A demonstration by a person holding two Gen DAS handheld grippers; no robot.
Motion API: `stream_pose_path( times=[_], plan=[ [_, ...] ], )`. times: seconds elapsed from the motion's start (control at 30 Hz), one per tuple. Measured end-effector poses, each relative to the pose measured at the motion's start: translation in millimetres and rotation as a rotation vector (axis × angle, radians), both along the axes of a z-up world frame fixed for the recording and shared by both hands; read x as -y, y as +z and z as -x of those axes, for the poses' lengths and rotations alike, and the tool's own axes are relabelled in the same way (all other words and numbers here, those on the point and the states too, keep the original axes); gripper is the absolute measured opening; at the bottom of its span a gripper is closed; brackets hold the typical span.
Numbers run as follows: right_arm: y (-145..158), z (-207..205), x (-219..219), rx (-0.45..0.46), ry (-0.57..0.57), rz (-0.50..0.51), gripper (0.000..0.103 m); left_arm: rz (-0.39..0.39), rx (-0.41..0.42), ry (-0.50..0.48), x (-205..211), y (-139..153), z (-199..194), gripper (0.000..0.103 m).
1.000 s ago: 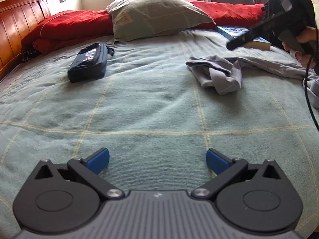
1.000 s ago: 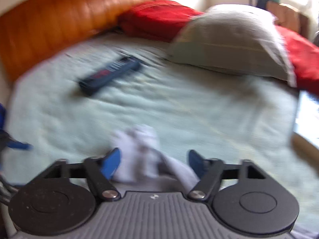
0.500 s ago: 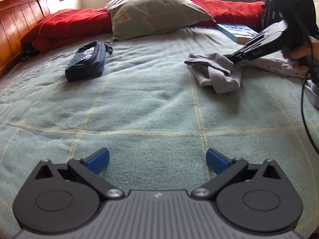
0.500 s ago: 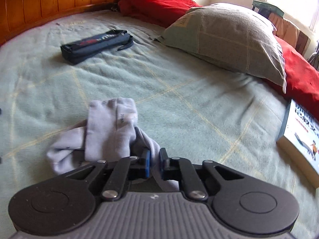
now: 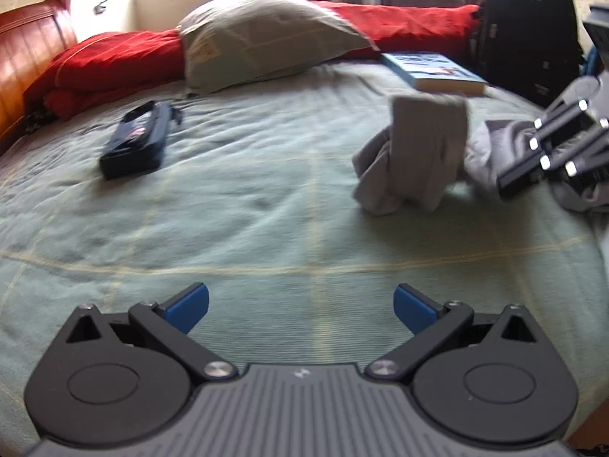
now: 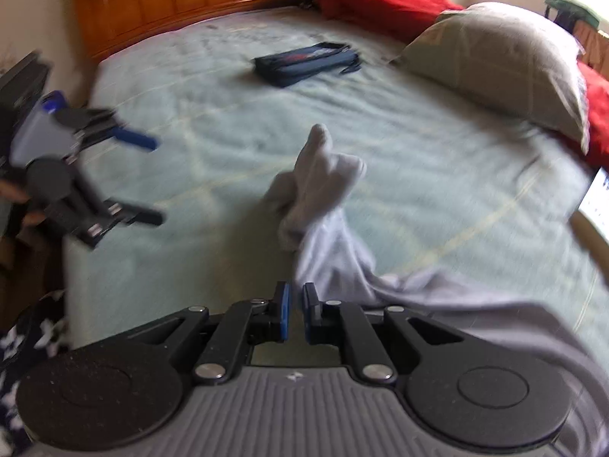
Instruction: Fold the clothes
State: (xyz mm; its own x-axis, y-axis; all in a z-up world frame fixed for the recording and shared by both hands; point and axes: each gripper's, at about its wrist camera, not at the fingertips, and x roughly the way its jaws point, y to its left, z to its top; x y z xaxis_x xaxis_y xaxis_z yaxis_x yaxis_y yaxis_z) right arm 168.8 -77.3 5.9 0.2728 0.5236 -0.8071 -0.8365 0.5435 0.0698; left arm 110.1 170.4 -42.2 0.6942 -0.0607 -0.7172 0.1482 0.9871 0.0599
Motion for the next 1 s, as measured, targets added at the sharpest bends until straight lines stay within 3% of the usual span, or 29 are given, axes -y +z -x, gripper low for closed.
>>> stream_pose_path(
  times=[0.1, 0.23, 0.3, 0.37, 0.63, 0.73, 0.8, 0.83, 1.0],
  plan=[
    [-1.5, 21.3, 8.8, -0.026, 0.019, 0.001, 0.011, 0.0, -0.002, -0.04, 18.3, 5.4, 1.7, 0.103],
    [1.5, 38.7, 19.8, 0.005, 0.009, -0.001, 0.015, 0.001, -0.001, -0.081, 40.7, 9.7, 2.2, 0.103],
    [5.8, 31.5, 21.5, 0.015, -0.012, -0.028, 0.021, -0.001, -0.002, -0.095, 49.7, 11.3, 1.6, 0.103],
    [10.1, 24.4, 23.3, 0.026, -0.033, -0.056, 0.036, -0.001, -0.005, -0.112, 57.5, 12.3, 0.0, 0.103],
    [21.5, -16.1, 23.1, 0.035, -0.13, -0.175, 0.058, -0.031, -0.01, -0.195, 77.6, 15.2, -8.3, 0.103],
    [12.1, -40.2, 9.9, 0.004, -0.174, -0.195, 0.056, -0.03, -0.008, -0.203, 75.6, 15.9, -6.2, 0.103],
    [5.0, -48.3, 0.9, -0.051, -0.171, -0.22, 0.037, -0.027, -0.009, -0.197, 70.1, 15.1, -2.1, 0.103],
    [1.8, -51.3, -3.7, -0.08, -0.165, -0.234, 0.016, -0.028, -0.014, -0.193, 66.9, 14.0, 0.4, 0.103],
    [7.2, -34.3, -28.1, -0.178, -0.029, -0.348, 0.015, -0.032, -0.034, -0.174, 50.8, 8.2, 12.7, 0.103]
  ],
)
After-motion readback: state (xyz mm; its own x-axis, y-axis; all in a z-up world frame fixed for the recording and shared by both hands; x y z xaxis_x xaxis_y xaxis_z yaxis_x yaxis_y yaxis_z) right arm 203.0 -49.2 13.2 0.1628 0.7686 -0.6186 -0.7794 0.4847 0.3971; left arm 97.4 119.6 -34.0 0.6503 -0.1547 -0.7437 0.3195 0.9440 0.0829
